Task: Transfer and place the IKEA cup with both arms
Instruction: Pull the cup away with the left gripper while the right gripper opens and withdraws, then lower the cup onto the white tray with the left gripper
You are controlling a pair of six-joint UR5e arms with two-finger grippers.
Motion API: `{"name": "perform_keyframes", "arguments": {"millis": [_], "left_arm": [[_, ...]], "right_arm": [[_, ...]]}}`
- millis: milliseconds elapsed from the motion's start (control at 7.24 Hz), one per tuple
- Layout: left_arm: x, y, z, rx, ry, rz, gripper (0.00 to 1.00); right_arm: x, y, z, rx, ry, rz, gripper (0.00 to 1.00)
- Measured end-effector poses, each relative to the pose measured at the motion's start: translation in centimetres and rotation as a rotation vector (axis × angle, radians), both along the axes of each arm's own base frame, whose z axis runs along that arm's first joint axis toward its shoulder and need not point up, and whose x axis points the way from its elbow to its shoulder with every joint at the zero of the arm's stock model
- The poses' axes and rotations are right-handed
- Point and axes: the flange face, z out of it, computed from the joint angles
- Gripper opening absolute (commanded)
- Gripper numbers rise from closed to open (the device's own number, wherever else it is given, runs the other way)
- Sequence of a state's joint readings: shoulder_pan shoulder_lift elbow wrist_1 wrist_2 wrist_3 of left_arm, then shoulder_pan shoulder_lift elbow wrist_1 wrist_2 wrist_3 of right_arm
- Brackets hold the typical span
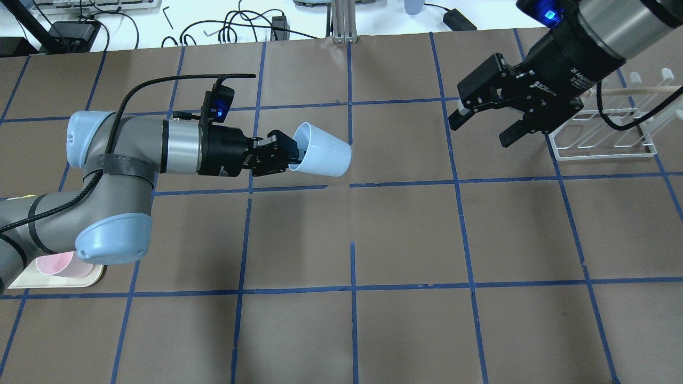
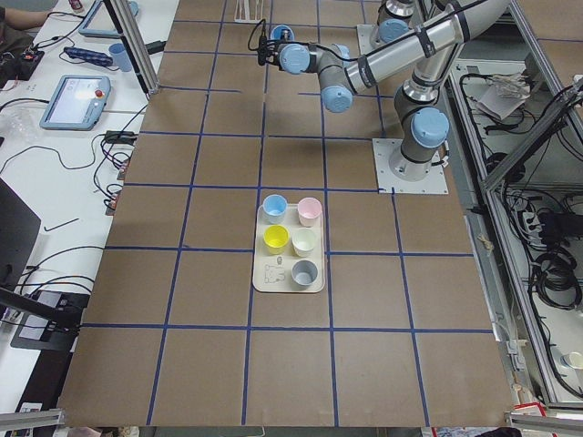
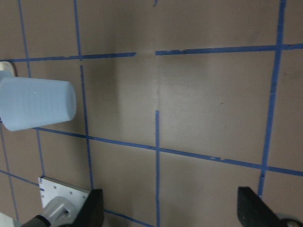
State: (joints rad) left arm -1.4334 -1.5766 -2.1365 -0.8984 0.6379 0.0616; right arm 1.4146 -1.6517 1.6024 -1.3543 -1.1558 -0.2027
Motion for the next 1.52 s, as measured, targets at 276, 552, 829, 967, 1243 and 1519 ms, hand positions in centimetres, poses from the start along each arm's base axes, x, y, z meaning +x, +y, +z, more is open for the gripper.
{"name": "perform_keyframes", "arguments": {"millis": [276, 552, 829, 967, 1243, 1519], "left_arm": [[3.8, -1.5, 1.5, -0.013, -0.341, 0.064, 0.0], [8.2, -2.7, 3.9, -0.005, -0.639, 0.042, 0.0], [17.7, -3.3, 5.6, 0.034, -0.791, -0.047, 0.0], [23.5, -3.2, 6.3, 0.048, -0.82, -0.099, 0.0], [32.8, -2.9, 7.5, 0.039, -0.836, -0.187, 0.0], [41.0, -3.3, 7.3, 0.009, -0.833, -0.257, 0.0]], "right_arm": [[-1.1, -0.5, -0.7, -0.01, 0.175, -0.024, 1.0], [-0.2, -1.4, -1.5, -0.043, 0.314, -0.049, 1.0], [2.3, -2.3, -1.7, -0.093, 0.417, -0.037, 1.0], [2.9, -2.6, -1.0, -0.14, 0.428, -0.038, 1.0], [3.3, -2.8, 0.8, -0.261, 0.424, 0.006, 1.0], [3.1, -2.5, 0.4, -0.279, 0.427, 0.021, 1.0]]}}
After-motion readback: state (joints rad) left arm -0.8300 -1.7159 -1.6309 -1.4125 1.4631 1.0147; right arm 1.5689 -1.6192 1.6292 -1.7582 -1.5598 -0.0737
